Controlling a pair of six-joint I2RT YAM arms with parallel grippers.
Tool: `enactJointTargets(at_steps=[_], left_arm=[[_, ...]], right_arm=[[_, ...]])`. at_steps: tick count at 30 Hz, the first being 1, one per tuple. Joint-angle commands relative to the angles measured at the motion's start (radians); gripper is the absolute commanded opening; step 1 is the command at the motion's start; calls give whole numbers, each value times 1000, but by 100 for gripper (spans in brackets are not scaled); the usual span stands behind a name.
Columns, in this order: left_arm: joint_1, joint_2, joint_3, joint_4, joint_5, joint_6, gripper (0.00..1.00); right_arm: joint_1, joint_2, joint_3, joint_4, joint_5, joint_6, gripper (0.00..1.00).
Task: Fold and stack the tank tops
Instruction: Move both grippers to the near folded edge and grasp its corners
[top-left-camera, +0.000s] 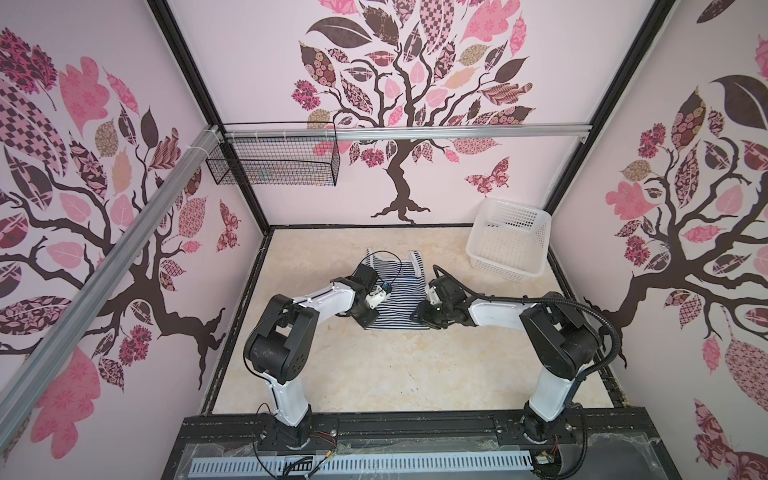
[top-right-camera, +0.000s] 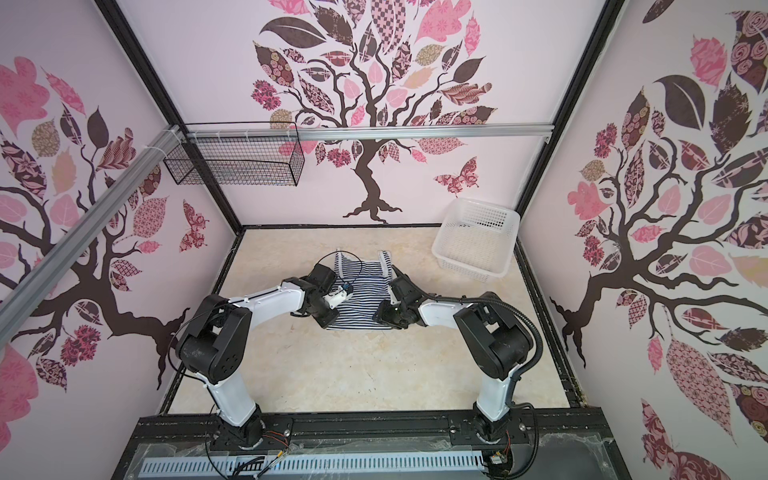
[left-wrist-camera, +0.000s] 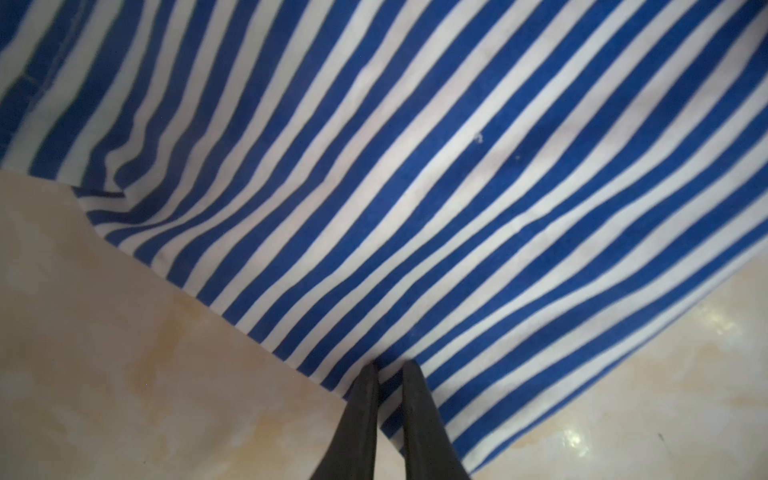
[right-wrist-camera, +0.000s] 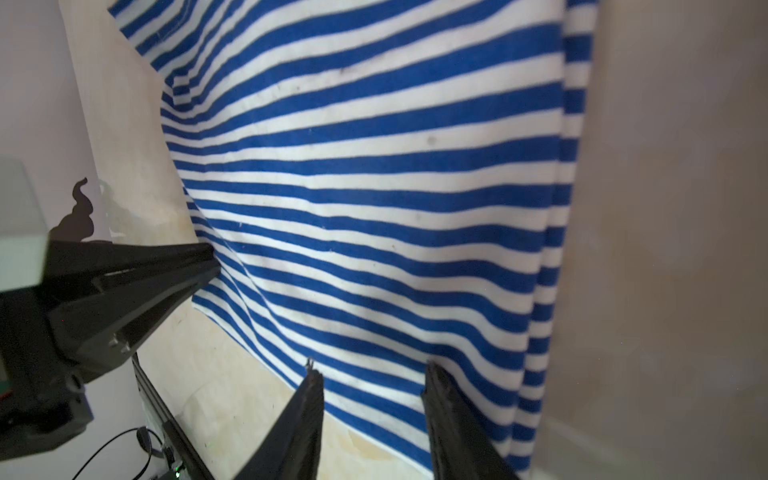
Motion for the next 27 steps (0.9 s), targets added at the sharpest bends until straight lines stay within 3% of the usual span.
enactJointTargets(at_steps=[1,10,15,19,23,27], left_arm=[[-1,-65,-89,-101,33,44,16],[-20,-278,-233,-236,108,122,16],[-22,-478,-266,-282,127,118,17],[-27,-645,-302,-234,144,94,35],[-40,-653,-315,-227,173,102,38],[-51,-579,-320,-198,186,107,39]], right_arm=[[47,-46,-81,-113,71,45,46],[182,-264,-228,-137,114,148,47],[239,-428,-194,-263,168,134,53],[240,-580,-172,-374,244,132,67],[240,-630,-211,-409,269,145,68],[240,-609,-292,-334,236,170,66]])
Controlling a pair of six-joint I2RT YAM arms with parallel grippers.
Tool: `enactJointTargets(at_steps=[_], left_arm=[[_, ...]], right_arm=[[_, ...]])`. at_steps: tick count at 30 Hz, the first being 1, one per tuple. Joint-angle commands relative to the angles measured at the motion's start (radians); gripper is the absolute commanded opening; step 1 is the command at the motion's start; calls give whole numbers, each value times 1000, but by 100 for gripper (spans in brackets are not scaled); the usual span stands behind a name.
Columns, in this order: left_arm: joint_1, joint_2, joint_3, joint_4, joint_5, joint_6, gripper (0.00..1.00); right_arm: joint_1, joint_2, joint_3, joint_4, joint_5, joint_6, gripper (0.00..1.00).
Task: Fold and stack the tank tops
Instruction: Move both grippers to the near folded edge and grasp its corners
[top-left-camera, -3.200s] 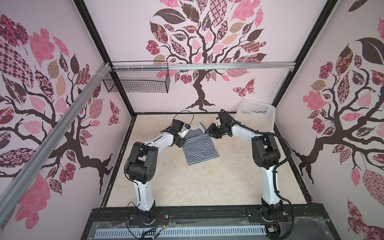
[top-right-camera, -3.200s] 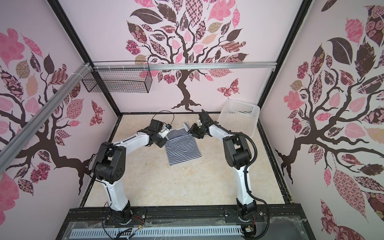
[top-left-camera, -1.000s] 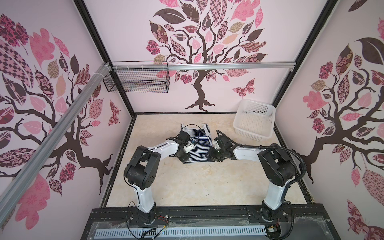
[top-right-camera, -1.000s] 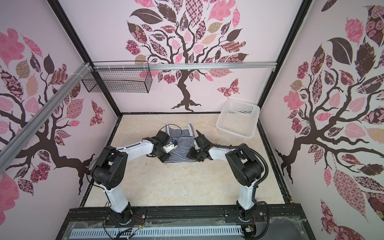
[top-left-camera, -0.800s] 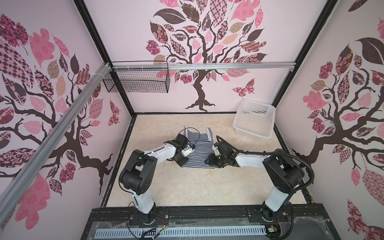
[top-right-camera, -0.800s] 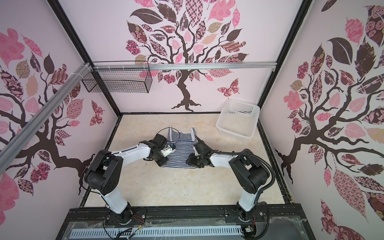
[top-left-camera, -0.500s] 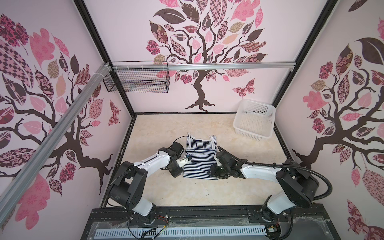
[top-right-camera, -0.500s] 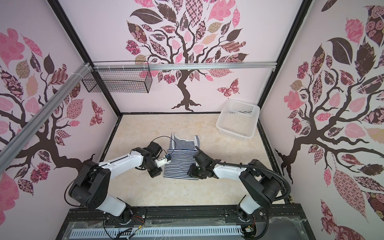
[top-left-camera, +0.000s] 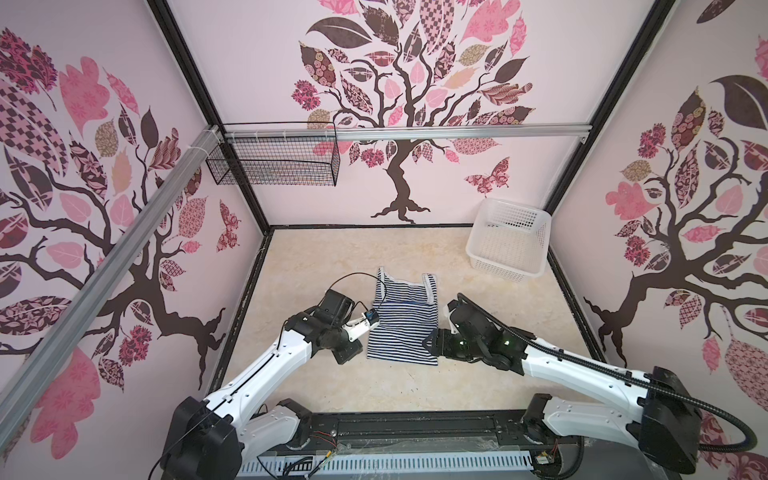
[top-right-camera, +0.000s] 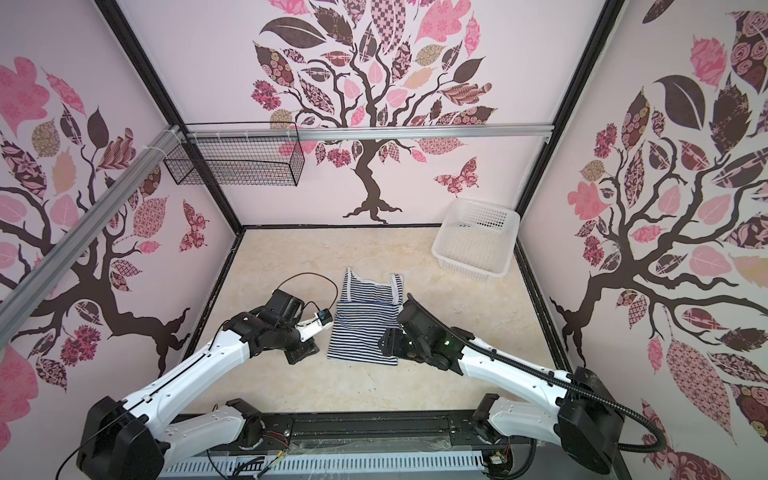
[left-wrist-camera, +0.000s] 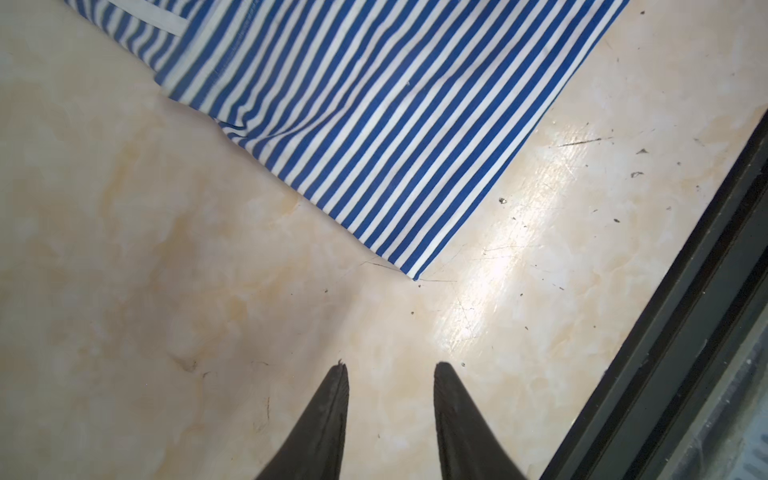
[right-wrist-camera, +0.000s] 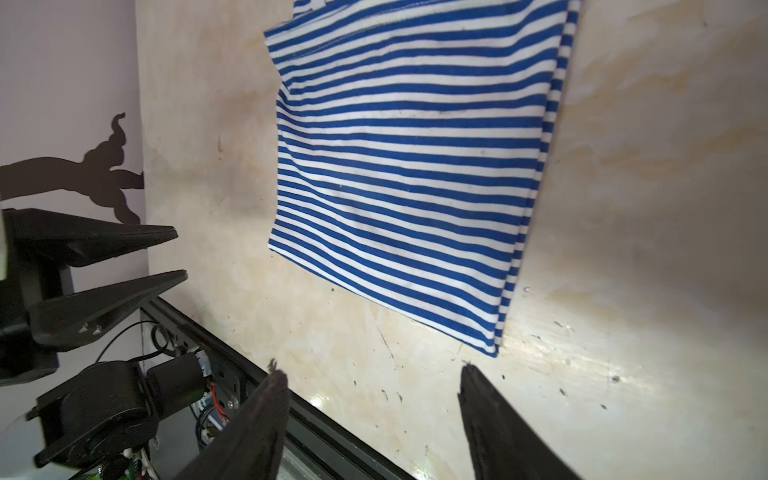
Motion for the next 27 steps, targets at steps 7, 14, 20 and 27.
enactJointTargets(at_steps=[7,14,20,27], left_arm=[[-8,199,-13,113,89,-1,39],[-6,297,11,156,104,-28,39],[-6,290,20,158,140,-44,39],[-6,318,35,159,158,-54,38]], right_arm=[[-1,93,-146,151,-34,70,60],[-1,156,-143,175,-19,62,52],[-1,158,-125,159,-2,50,46],[0,190,-95,161,1,30,37]])
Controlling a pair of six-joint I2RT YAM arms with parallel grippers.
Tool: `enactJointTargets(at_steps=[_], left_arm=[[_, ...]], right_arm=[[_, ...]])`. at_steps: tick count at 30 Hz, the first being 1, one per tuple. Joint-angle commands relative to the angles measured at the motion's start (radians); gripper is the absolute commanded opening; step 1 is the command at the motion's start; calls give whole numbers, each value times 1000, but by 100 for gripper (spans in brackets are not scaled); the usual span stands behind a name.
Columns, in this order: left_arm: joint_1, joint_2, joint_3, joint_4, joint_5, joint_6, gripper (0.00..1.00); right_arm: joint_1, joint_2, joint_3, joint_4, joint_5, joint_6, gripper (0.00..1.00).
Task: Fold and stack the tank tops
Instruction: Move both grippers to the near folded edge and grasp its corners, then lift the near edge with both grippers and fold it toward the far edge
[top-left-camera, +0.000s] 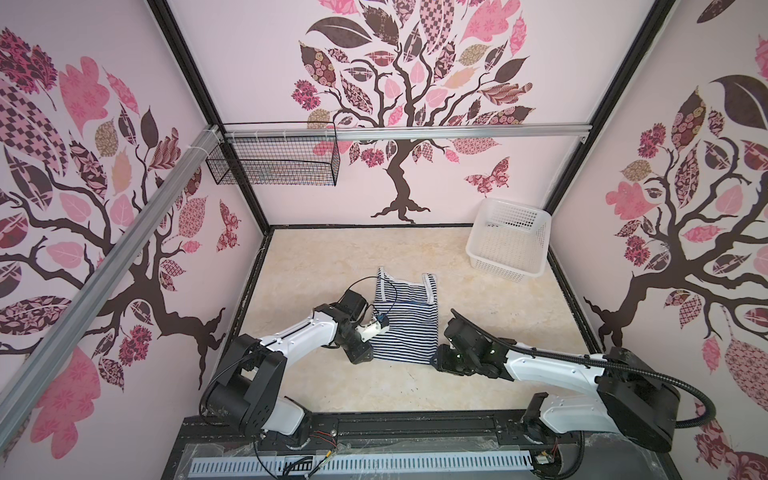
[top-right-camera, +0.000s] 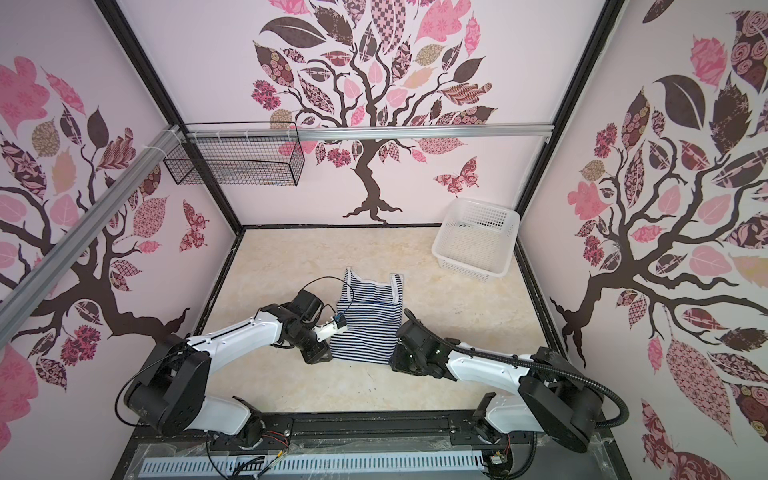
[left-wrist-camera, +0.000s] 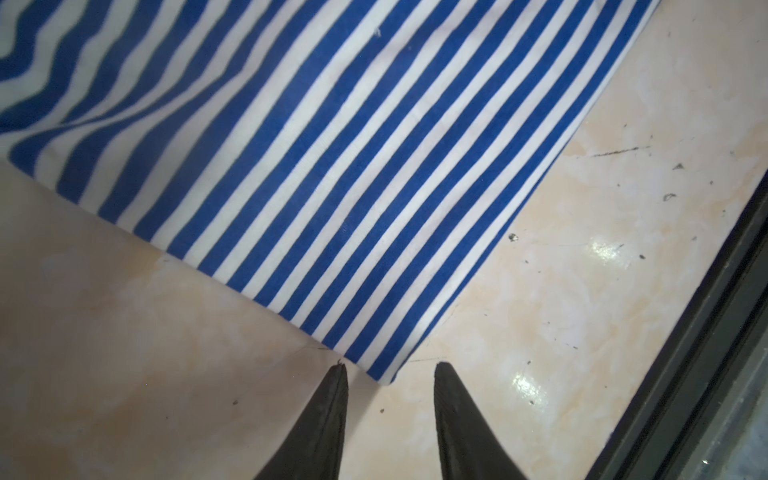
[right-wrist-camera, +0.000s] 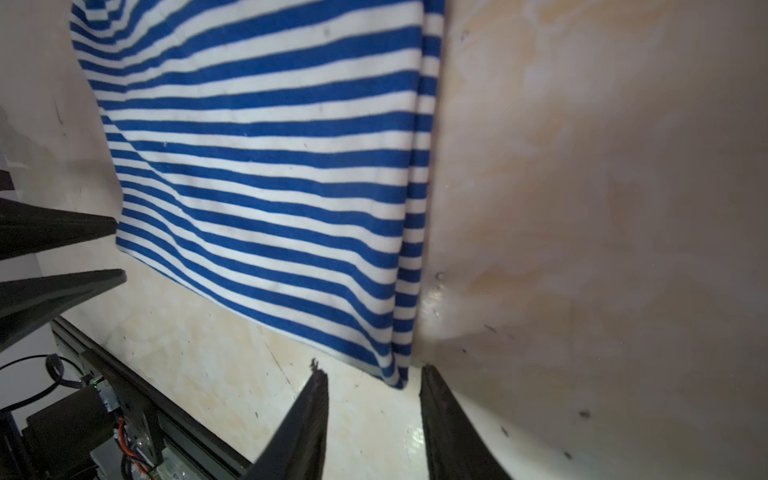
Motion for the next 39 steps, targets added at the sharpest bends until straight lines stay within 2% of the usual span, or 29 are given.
enactJointTargets(at_steps=[1,10,15,16,18,21,28,39], left_arm=[[-3,19,30,15,35,-15,38],[-3,54,44,11,64,-26,36],[-3,40,46,-5,76,-20,32],[-3,38,45,-8,80,-18,29],[-4,34,53,-32,93,-5,14],[-4,6,60,-77,112,17,0],[-3,-120,47,-176,138,60,0],[-5,-359,75,-411,206,172,0]], right_arm=[[-1,40,42,-11,9,-16,36],[-1,92,73,-18,7,-32,28],[-1,76,62,-17,4,-29,16],[-1,73,60,-15,1,-29,14],[-1,65,59,-18,-3,-28,9],[-1,42,50,-18,-19,-24,5],[-1,-97,2,-22,-84,8,4],[1,-435,-39,-139,-152,87,6]])
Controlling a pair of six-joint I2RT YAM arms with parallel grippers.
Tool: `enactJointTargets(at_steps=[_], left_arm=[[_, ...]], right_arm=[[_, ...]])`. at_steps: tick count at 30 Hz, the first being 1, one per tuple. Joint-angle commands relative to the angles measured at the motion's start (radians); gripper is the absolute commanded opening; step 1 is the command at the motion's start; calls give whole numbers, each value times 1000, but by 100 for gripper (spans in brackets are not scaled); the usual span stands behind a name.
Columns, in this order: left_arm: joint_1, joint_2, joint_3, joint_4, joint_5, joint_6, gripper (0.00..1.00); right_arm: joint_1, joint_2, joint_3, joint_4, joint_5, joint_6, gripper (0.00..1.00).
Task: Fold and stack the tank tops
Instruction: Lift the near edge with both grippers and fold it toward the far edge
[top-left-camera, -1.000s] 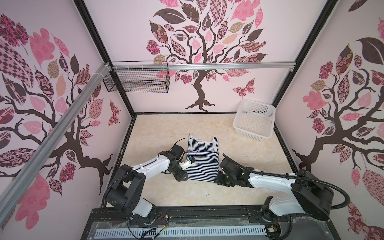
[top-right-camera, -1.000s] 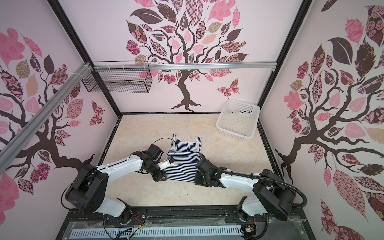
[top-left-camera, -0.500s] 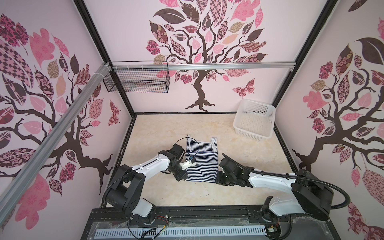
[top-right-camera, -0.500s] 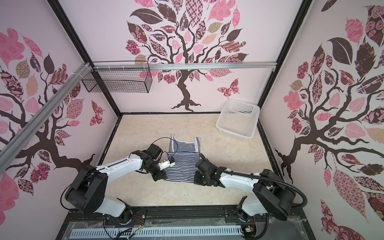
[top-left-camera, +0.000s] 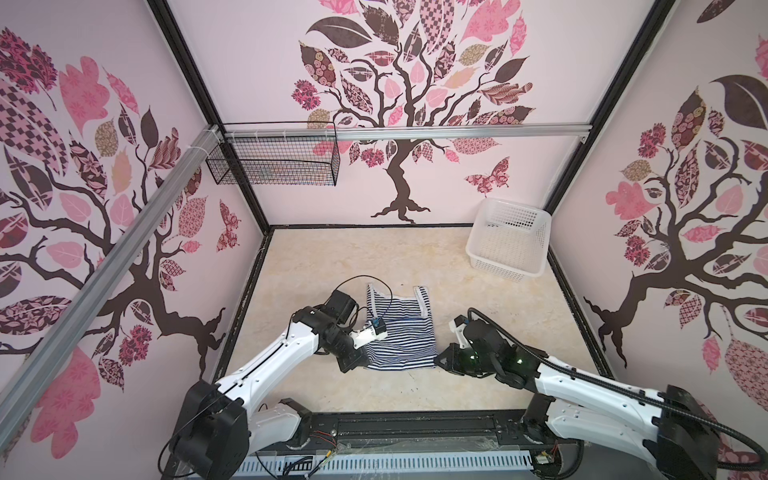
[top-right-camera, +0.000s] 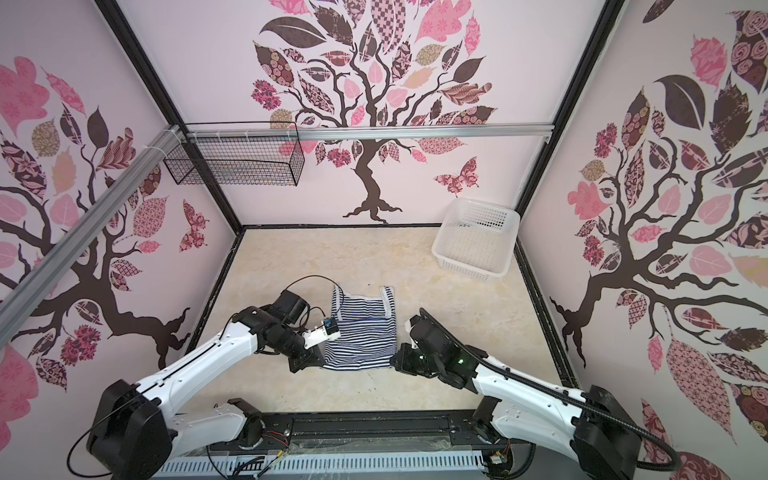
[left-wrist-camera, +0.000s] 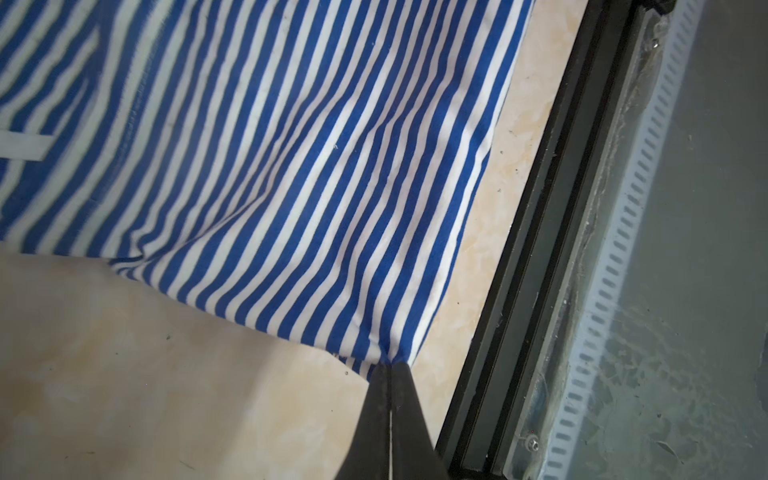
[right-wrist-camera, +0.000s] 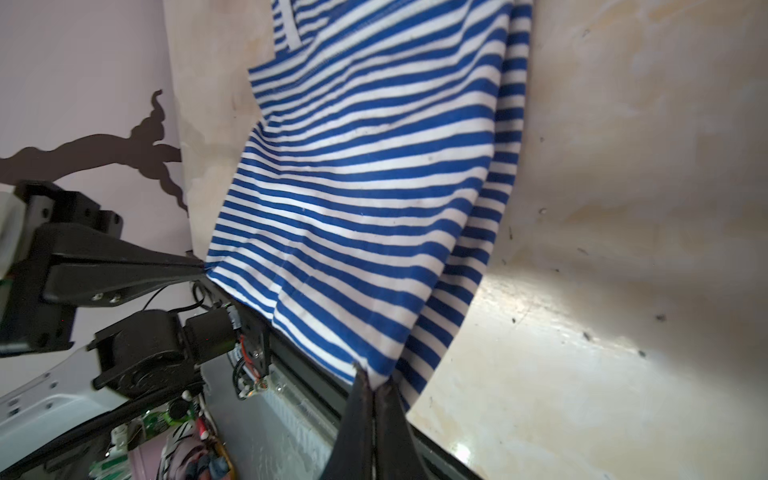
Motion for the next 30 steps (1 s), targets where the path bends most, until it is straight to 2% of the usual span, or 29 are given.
enactJointTargets(at_steps=[1,7,13,17,19,24,30], left_arm=[[-4,-64,54,-123,60,69,0],[-4,-87,123,-219,105,94,1],[-4,-96,147,-194,95,73,1],[10,-86,152,-122,49,42,0],[35,-66,168,-102,50,34,0],[174,19,264,-71,141,9,0],[209,137,337,2,123,-10,0]], right_arm=[[1,-76,17,-91,-21,29,7],[1,-121,64,-155,-26,33,7],[1,-88,164,-189,8,9,8],[0,-35,224,-169,51,-25,8],[-12,5,258,-159,49,-44,9],[-97,119,336,-130,-21,-89,9],[-211,282,457,-103,-102,-175,9]])
